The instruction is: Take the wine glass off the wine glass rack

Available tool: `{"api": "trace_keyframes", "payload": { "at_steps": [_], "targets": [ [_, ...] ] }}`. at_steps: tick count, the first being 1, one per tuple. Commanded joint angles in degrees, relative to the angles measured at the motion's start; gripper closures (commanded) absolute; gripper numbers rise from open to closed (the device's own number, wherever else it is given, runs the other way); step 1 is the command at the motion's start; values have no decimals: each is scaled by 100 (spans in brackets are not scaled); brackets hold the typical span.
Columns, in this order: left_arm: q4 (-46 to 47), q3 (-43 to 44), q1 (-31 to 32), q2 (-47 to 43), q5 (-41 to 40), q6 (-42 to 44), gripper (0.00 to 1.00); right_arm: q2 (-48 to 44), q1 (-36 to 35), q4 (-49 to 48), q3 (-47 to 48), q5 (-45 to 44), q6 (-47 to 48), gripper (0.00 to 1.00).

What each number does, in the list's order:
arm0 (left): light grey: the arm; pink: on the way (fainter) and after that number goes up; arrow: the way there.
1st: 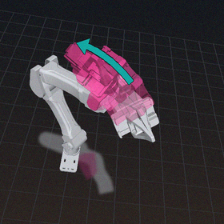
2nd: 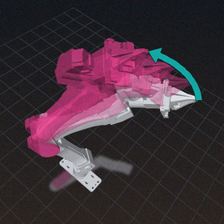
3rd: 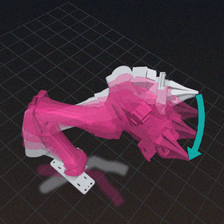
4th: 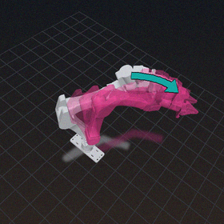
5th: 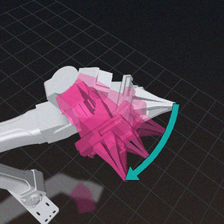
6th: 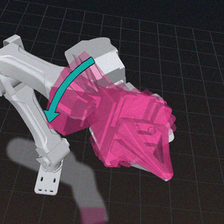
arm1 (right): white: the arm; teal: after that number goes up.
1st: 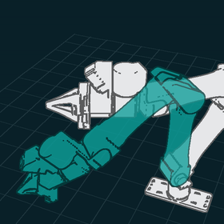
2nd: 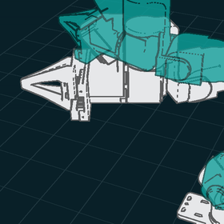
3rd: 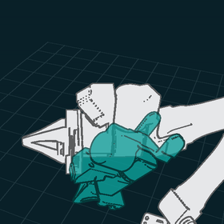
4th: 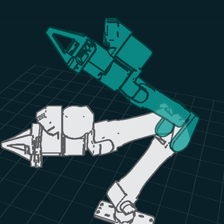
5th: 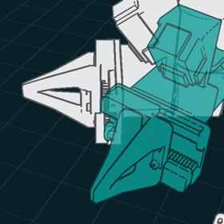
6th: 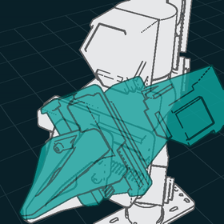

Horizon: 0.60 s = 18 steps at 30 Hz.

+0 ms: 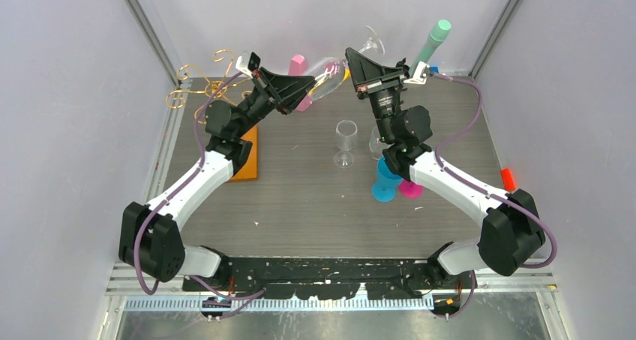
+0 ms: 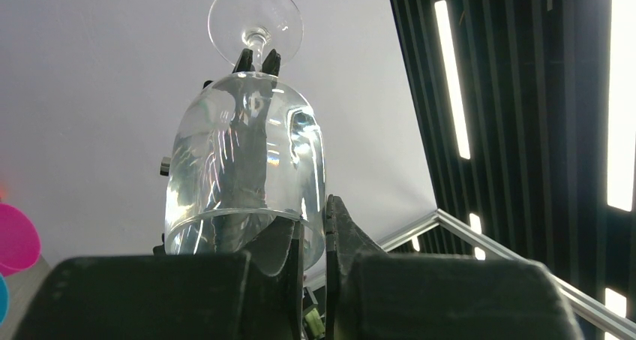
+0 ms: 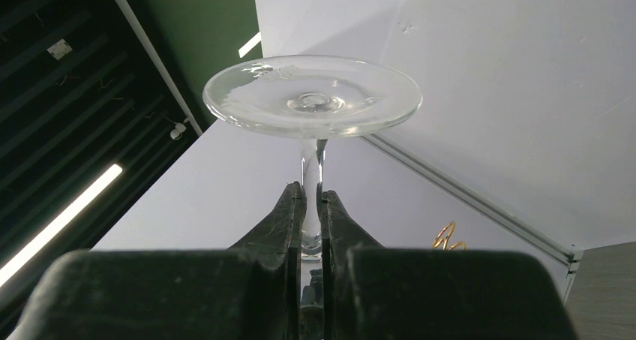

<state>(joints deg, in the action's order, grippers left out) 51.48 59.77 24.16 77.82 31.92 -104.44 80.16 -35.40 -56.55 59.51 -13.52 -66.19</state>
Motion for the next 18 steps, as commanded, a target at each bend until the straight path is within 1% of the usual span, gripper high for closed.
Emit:
{"api": "trace_keyframes", "payload": {
  "at_steps": [1,3,5,6,7,11,14,15,17,18],
  "targets": [
    [565,294,62,-33,139,82,100,-187,-46,-28,-49,62,176,90],
    [564,296,62,-34,139,102,100,-202,-46,1,-38,80,206,80],
    [529,296,62,-47,130,161,100,-229,-46,32,-34,119,260,62],
    [497,294,62,-63,130,231,100,-246,-46,45,-35,141,276,59],
    [451,293,62,-93,130,305,100,-255,-46,71,-35,144,298,53],
    [207,273,62,-228,126,577,100,-293,-46,123,-37,182,354,44],
    [-72,297,62,-347,113,854,100,-327,-46,182,-34,204,377,40],
    [-375,361,62,-461,125,1179,100,-359,-46,243,-35,227,394,37],
    [-828,436,62,-560,130,1497,100,-406,-46,325,-29,264,429,35],
    [-1172,504,55,-645,122,1775,100,-473,-46,460,-28,291,448,31]
  ]
}}
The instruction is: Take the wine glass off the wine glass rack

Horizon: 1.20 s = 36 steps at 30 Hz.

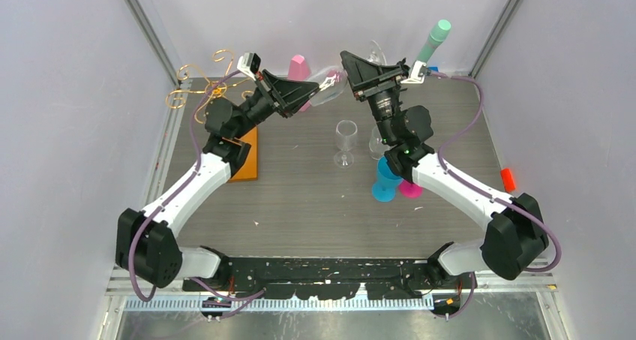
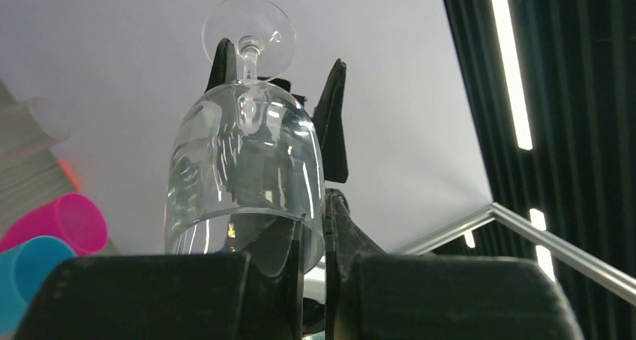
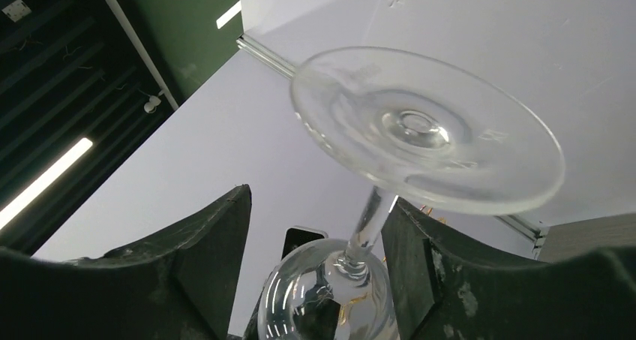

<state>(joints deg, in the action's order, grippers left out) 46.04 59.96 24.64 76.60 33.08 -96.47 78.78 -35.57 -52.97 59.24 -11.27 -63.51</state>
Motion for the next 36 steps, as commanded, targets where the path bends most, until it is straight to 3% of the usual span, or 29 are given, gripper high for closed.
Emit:
{"api": "trace_keyframes", "payload": {
  "at_steps": [1,5,11,18,24,28,36],
  "targets": [
    [-998,569,5,-602,-12,1278,100,-376,-29,186,-5,73,240,28],
    [-2587,910,-1,-1004,-279,2734,100,-652,-29,1017,12,167,494,14],
    [-5040,1811,-3,-1257,-667,4406,100,-1035,-29,2449,218,455,873,12],
    [-8156,3048,5,-1206,-419,6429,100,-1652,-29,3525,145,302,1597,13],
    [-9374,3300,14,-1158,-327,7151,100,-2185,-29,4265,103,-285,2220,13],
    [-10185,3603,124,-760,-758,7321,100,-2312,-29,4734,231,-842,2805,13],
    [-10740,3884,1231,144,-1782,7526,100,-2458,-29,5252,298,-1813,3423,14]
  ]
}}
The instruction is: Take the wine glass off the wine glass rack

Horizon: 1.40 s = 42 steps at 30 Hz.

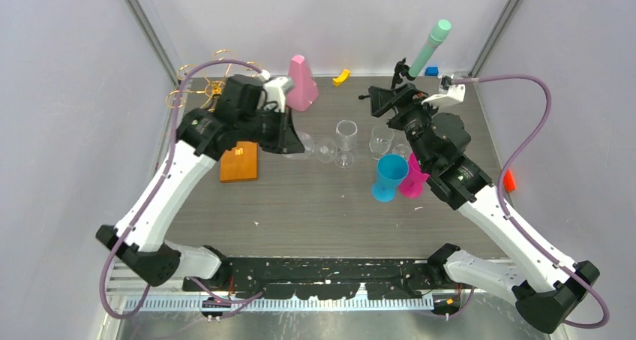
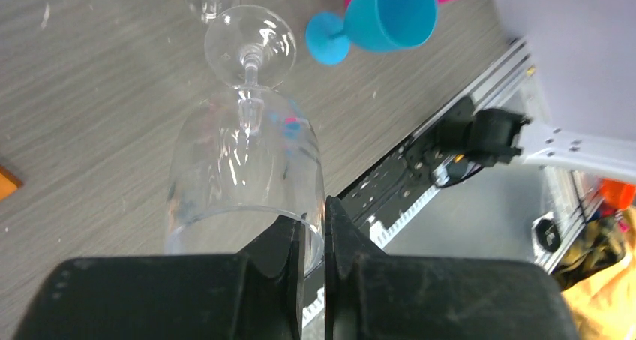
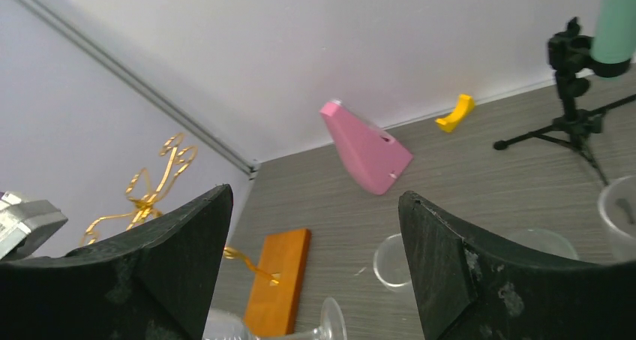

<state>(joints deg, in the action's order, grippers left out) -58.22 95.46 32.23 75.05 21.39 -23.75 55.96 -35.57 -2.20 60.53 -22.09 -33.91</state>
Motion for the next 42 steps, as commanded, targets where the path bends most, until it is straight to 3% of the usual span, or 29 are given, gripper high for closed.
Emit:
{"api": "trace_keyframes", "payload": {
  "at_steps": [1,5,10,16,26,36,42],
  "targets": [
    [-380,385,633,447,-777,275,100,-197,-29,254,116,-844,477,14],
    [-610,649,1444,1118,-1394,305,100,-441,-29,429,-103,-1493,491,17],
    [-709,1046,1997,2038,-1470,270,100,-876,-29,433,-449,-2213,460,19],
    [-1133,1865,2279,3110,-1834,376,100,-1416,-29,643,-707,-2873,561,20],
    [-1709,2755,2376,4063,-1873,570,100,-1873,-29,856,-983,-3100,550,20],
    [-1788,3008,2371,4339,-1868,630,80,-1913,-29,902,-987,-3062,578,20],
    [-1591,3227,2376,4107,-2091,667,53,-1962,-29,931,-1000,-3058,568,20]
  ]
}}
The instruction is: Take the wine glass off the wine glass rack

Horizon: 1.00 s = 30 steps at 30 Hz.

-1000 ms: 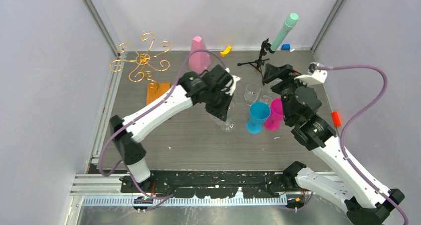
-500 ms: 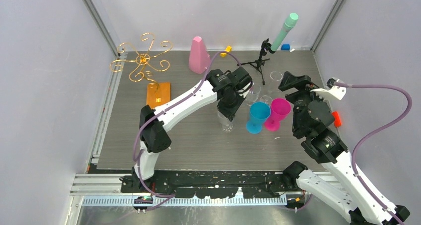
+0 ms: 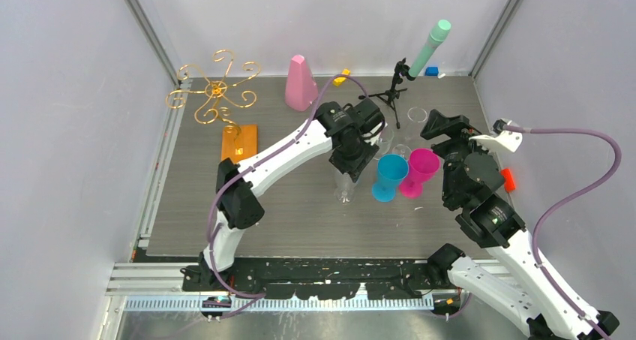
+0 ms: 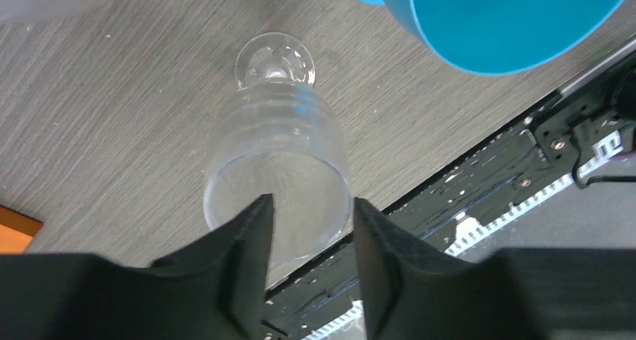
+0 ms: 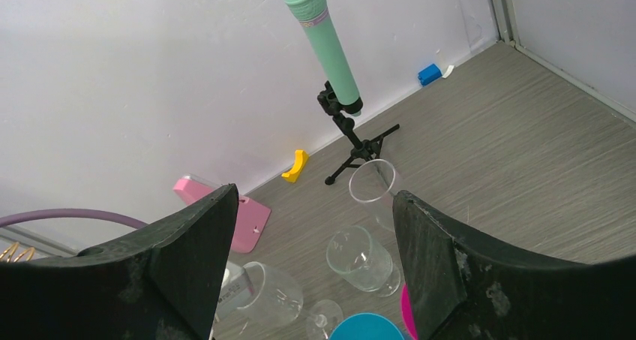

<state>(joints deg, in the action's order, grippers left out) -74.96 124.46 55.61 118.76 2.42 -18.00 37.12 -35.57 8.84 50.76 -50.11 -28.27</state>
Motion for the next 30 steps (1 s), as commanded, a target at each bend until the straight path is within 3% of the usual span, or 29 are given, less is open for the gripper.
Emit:
{"api": "trace_keyframes", "payload": {
  "at_steps": [1,9,15,20,23,30],
  "targets": [
    [146,339,37,-353,-325,99,48,-77,-29,-172,-12,-246,1,20],
    [587,-2,37,-1424,-1011,165,18,-44,-29,7,151,-100,-50,20],
    [1562,-1327,35,-3265,-1921,-50,1,44,-29,557,490,144,-31,18],
    [2456,-2808,37,-5105,-2532,-128,0,66,-29,1422,912,231,65,15],
    [2591,-3535,37,-6269,-3275,-126,0,-81,-28,1847,1071,228,249,8],
    [2372,-4260,37,-8008,-4504,-182,0,-790,-29,2492,1296,-715,906,5]
  ]
}}
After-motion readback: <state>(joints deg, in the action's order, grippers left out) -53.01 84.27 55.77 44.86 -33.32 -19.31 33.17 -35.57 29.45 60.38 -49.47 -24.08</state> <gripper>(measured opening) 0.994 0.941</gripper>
